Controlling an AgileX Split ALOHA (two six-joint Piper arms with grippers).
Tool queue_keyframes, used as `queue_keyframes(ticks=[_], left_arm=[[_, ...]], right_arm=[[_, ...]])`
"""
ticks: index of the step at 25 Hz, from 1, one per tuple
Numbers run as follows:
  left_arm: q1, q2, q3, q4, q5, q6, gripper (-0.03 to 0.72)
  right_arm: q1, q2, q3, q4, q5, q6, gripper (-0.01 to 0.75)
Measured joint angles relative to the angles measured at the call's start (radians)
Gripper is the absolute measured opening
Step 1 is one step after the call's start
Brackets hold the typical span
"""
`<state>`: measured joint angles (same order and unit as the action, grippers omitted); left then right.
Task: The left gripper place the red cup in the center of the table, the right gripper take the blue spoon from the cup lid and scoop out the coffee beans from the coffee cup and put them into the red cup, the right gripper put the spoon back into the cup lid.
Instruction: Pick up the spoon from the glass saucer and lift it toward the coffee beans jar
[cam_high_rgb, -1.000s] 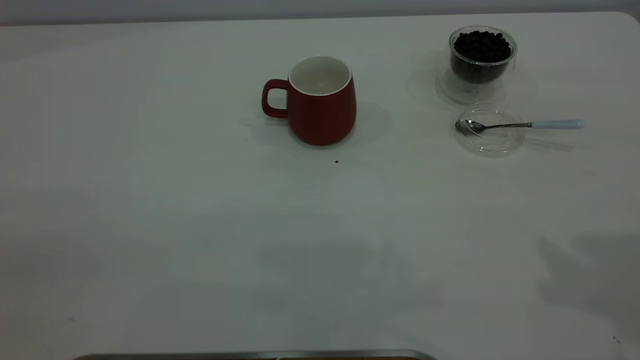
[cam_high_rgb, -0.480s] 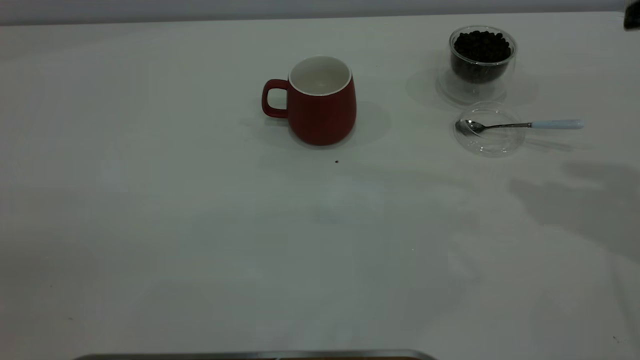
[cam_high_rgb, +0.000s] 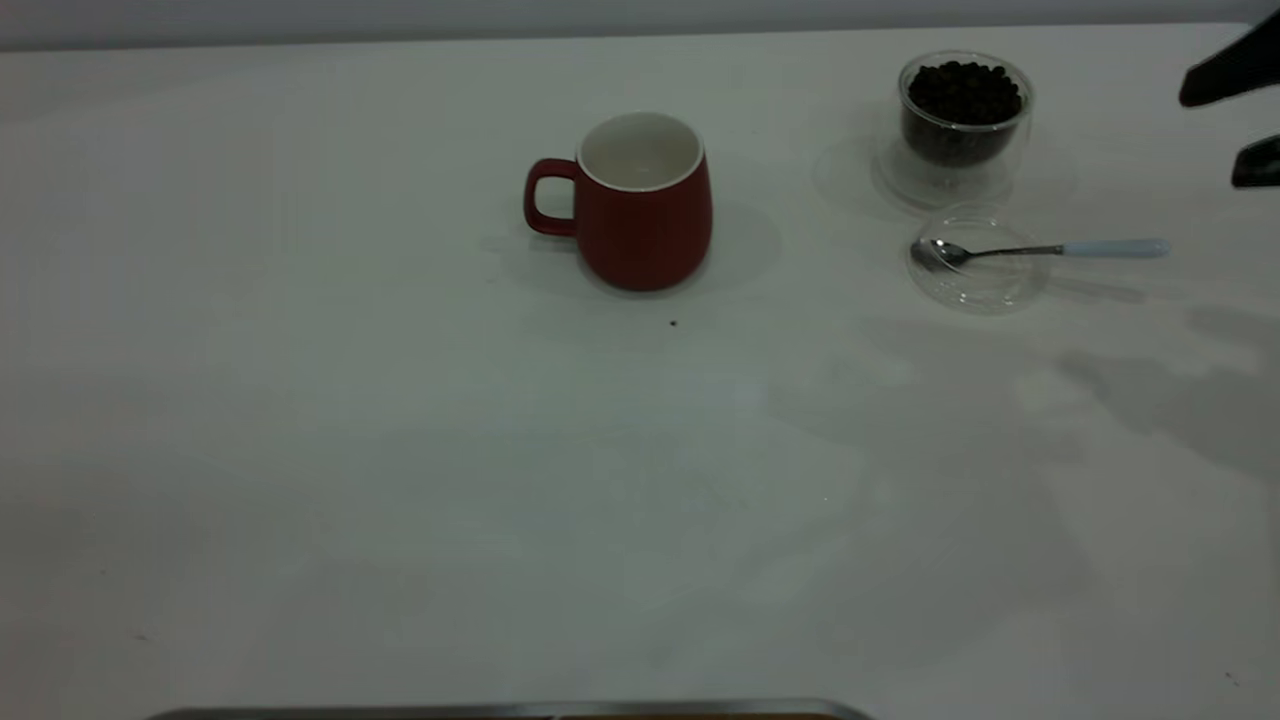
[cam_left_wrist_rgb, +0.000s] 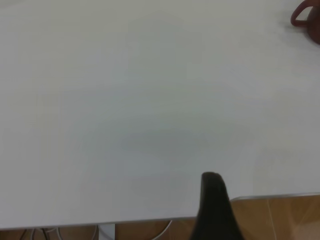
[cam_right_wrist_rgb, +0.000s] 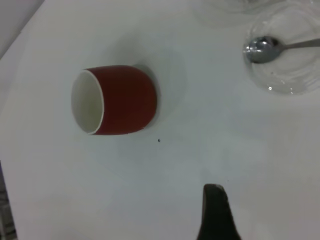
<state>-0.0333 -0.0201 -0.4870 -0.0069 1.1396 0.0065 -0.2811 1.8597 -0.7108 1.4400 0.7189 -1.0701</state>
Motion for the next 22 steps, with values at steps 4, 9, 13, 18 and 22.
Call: queue_keyframes(ticks=[4, 9, 13, 18, 22], left_arm=[[0.000, 0.000, 0.000, 0.000, 0.000, 0.000, 0.587], [0.000, 0.000, 0.000, 0.000, 0.000, 0.000, 0.587], [0.000, 0.000, 0.000, 0.000, 0.000, -0.001, 0.587], [0.000, 0.000, 0.000, 0.000, 0.000, -0.001, 0.587], [0.000, 0.000, 0.000, 0.000, 0.000, -0.001, 0.587]], right_arm=[[-0.013, 0.086, -0.003, 0.064, 0.007, -0.062, 0.548], [-0.016, 0.188, -0.007, 0.184, 0.017, -0.184, 0.548], [-0.045, 0.254, -0.009, 0.260, 0.059, -0.270, 0.548], [-0.119, 0.316, -0.014, 0.282, 0.093, -0.342, 0.548], [-0.132, 0.362, -0.047, 0.284, 0.098, -0.379, 0.548]])
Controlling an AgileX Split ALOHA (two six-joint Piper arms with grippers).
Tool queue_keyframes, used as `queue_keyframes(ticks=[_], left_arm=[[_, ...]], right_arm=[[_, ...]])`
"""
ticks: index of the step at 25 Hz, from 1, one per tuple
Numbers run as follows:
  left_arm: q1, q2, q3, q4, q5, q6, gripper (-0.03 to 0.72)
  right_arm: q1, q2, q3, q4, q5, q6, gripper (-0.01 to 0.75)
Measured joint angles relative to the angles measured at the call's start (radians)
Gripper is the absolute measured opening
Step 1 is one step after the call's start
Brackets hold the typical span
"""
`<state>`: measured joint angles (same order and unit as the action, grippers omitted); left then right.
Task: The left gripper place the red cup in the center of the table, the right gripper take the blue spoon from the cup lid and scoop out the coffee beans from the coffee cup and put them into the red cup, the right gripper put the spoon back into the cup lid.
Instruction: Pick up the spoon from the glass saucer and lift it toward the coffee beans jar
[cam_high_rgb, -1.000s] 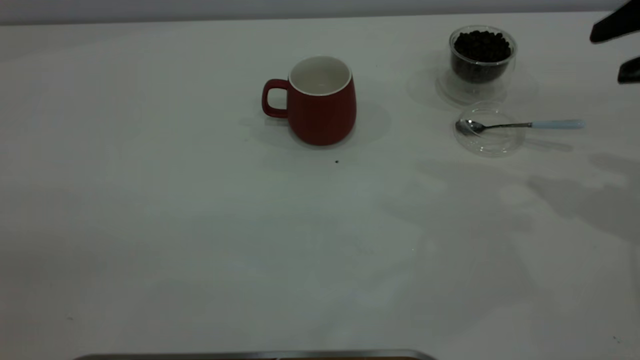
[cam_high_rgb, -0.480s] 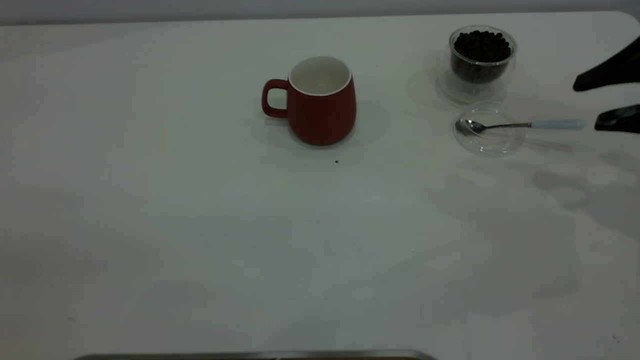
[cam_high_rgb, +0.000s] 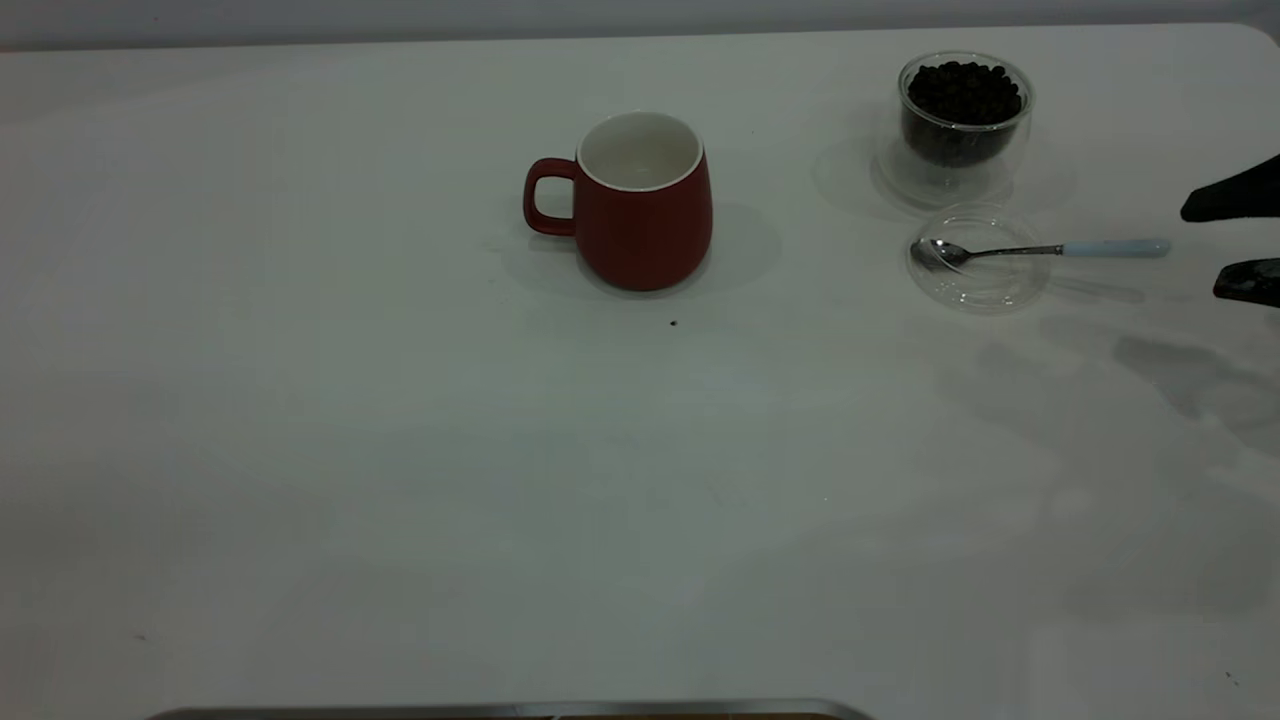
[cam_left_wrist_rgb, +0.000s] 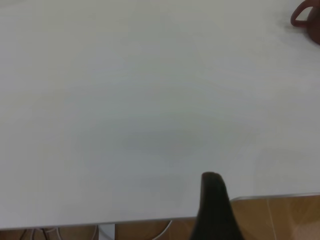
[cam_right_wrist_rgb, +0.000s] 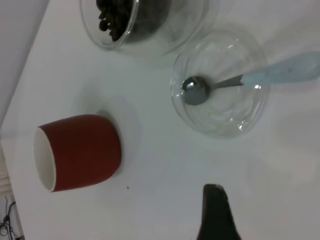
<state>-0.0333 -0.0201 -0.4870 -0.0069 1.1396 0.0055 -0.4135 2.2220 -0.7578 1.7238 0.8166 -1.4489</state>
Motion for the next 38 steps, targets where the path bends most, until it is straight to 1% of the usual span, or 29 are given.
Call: queue_keyframes(ticks=[7, 15, 18, 24, 33, 38], left_arm=[[0.000, 0.000, 0.000, 0.000, -0.001, 0.000, 0.587], [0.000, 0.000, 0.000, 0.000, -0.001, 0.000, 0.587], [0.000, 0.000, 0.000, 0.000, -0.001, 0.000, 0.587], [0.000, 0.000, 0.000, 0.000, -0.001, 0.000, 0.587], [0.000, 0.000, 0.000, 0.000, -0.001, 0.000, 0.587], [0.000, 0.000, 0.000, 0.000, -0.001, 0.000, 0.587]], right_arm=[[0.000, 0.096, -0.102, -0.020, 0.003, -0.040, 0.548], [0.000, 0.178, -0.182, -0.022, 0.008, -0.105, 0.548], [0.000, 0.197, -0.202, -0.013, 0.008, -0.129, 0.548], [0.000, 0.230, -0.220, 0.047, 0.051, -0.202, 0.548], [0.000, 0.277, -0.255, 0.055, 0.090, -0.235, 0.548], [0.025, 0.278, -0.286, 0.055, 0.091, -0.242, 0.548]])
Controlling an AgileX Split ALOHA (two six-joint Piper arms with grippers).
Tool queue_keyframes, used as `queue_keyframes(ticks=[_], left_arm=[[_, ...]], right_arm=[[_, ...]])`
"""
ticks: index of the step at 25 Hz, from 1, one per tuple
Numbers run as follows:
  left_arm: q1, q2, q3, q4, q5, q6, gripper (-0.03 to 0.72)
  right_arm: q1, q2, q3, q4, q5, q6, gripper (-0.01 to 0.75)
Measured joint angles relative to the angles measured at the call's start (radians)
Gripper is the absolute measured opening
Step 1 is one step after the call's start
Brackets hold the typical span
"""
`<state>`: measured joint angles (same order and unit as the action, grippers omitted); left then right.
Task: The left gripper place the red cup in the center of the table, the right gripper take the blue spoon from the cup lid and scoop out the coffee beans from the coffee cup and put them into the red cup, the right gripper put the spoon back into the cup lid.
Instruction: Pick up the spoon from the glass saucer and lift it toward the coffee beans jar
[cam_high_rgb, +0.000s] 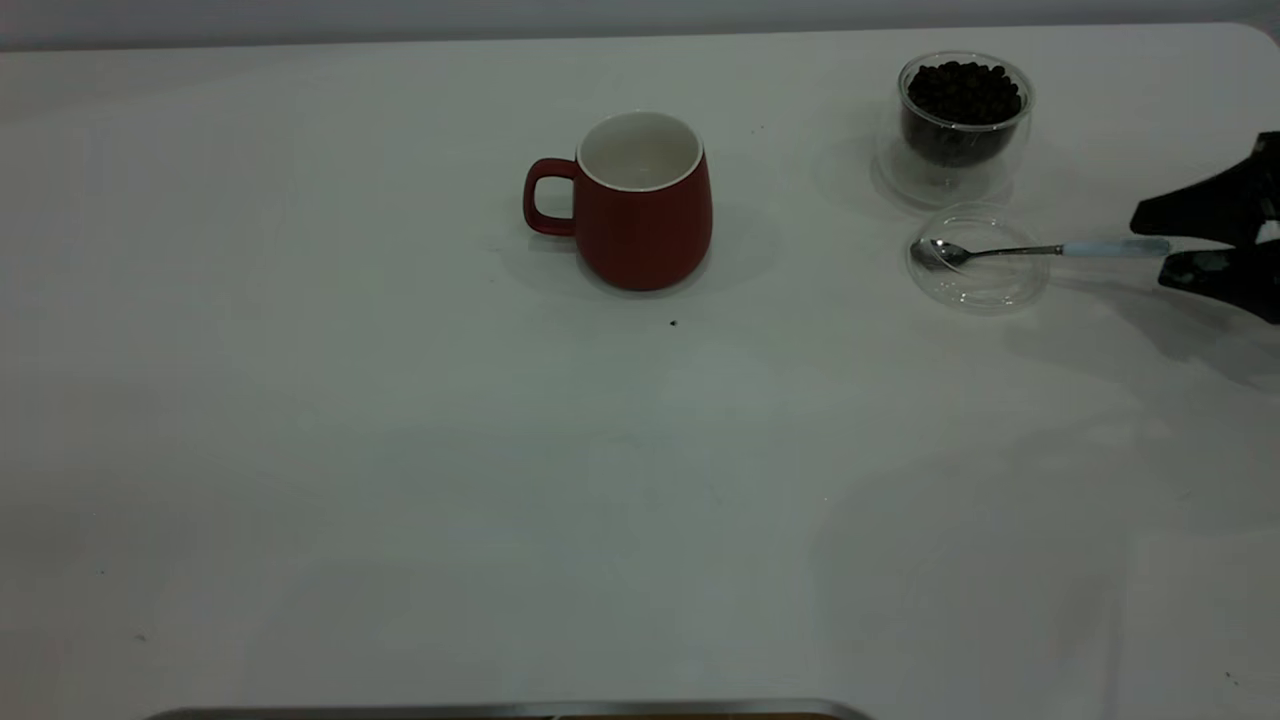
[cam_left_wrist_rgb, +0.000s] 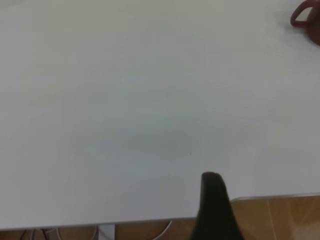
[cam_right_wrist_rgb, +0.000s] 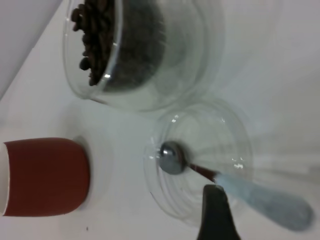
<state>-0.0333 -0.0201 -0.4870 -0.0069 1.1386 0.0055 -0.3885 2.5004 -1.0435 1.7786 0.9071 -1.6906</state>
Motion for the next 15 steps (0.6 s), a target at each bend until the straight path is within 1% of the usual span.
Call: queue_keyframes(ticks=[5, 9, 12, 15], left_arm=[[0.000, 0.000, 0.000, 0.000, 0.000, 0.000, 0.587], [0.000, 0.000, 0.000, 0.000, 0.000, 0.001, 0.587], [0.000, 0.000, 0.000, 0.000, 0.000, 0.002, 0.587], [0.000, 0.000, 0.000, 0.000, 0.000, 0.001, 0.587]], right_arm=[[0.037, 0.018, -0.034, 0.000, 0.003, 0.008, 0.548], [0.049, 0.018, -0.037, 0.000, -0.001, 0.011, 0.543], [0.051, 0.018, -0.037, 0.000, -0.002, 0.015, 0.511], [0.051, 0.018, -0.037, -0.003, -0.003, 0.019, 0.454]])
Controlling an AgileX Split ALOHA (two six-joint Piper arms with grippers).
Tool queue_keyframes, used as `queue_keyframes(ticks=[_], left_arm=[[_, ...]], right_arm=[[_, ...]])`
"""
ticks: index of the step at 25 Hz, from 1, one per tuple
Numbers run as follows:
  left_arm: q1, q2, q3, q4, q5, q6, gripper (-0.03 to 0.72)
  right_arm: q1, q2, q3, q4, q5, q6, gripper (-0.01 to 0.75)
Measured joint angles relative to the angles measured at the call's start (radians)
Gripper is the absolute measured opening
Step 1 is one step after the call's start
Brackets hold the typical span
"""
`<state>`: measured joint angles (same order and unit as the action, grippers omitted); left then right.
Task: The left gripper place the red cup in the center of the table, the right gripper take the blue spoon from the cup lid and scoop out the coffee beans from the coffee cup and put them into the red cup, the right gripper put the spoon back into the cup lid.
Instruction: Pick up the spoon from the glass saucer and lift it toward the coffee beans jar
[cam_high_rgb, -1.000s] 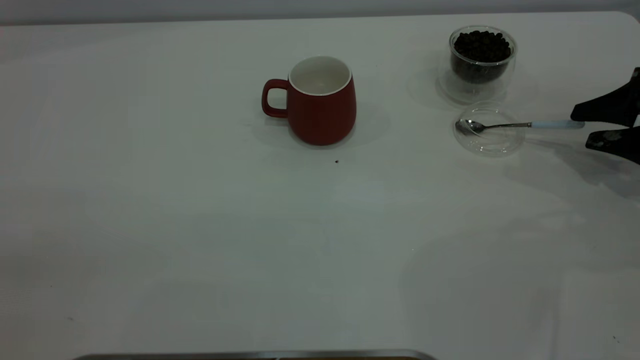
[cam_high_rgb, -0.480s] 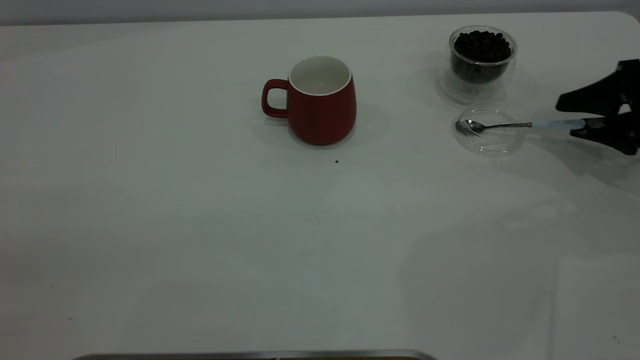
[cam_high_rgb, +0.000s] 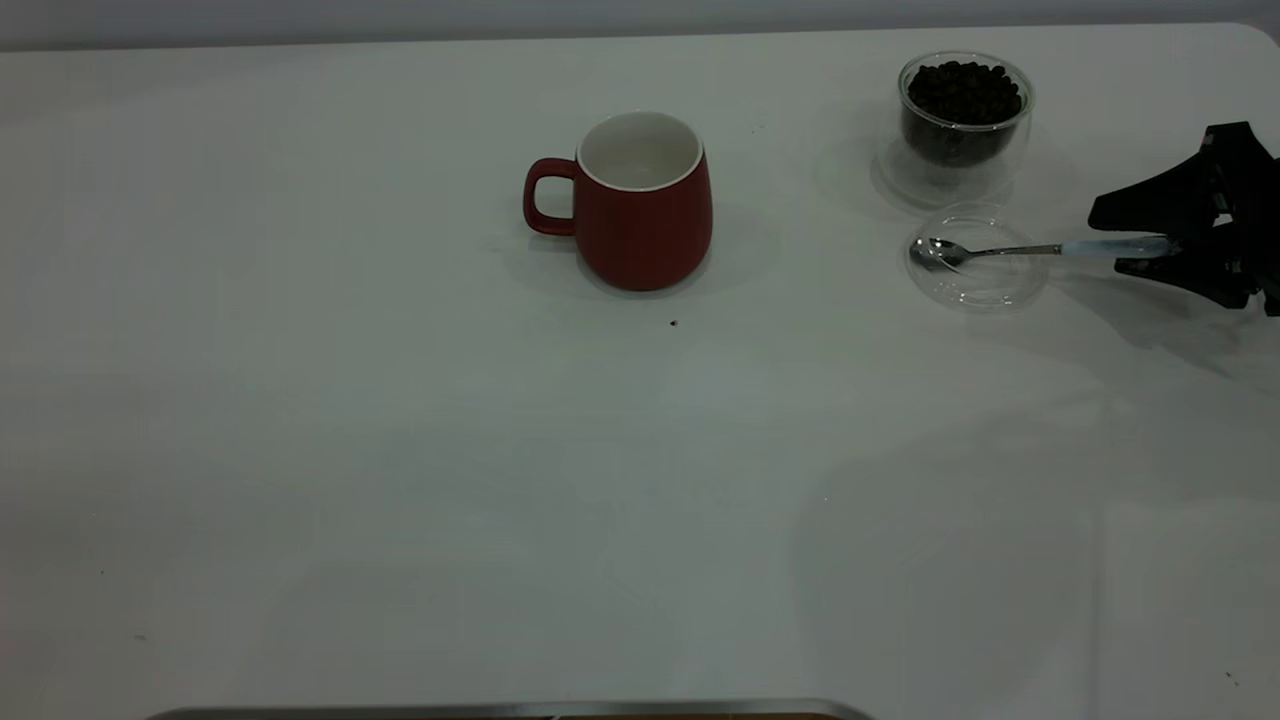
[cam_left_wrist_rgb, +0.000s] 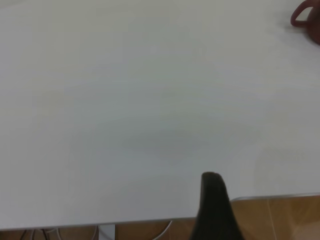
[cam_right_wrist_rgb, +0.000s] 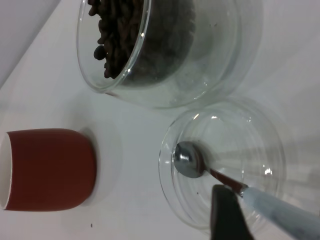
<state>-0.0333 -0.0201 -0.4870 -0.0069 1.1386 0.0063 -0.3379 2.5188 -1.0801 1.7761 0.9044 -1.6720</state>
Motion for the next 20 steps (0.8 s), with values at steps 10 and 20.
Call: queue_keyframes(ticks=[10, 20], left_arm=[[0.000, 0.000, 0.000, 0.000, 0.000, 0.000, 0.587], [0.000, 0.000, 0.000, 0.000, 0.000, 0.000, 0.587]], right_arm=[[0.000, 0.000, 0.000, -0.050, 0.002, 0.023, 0.216], [0.000, 0.000, 0.000, -0.065, 0.077, 0.023, 0.114]])
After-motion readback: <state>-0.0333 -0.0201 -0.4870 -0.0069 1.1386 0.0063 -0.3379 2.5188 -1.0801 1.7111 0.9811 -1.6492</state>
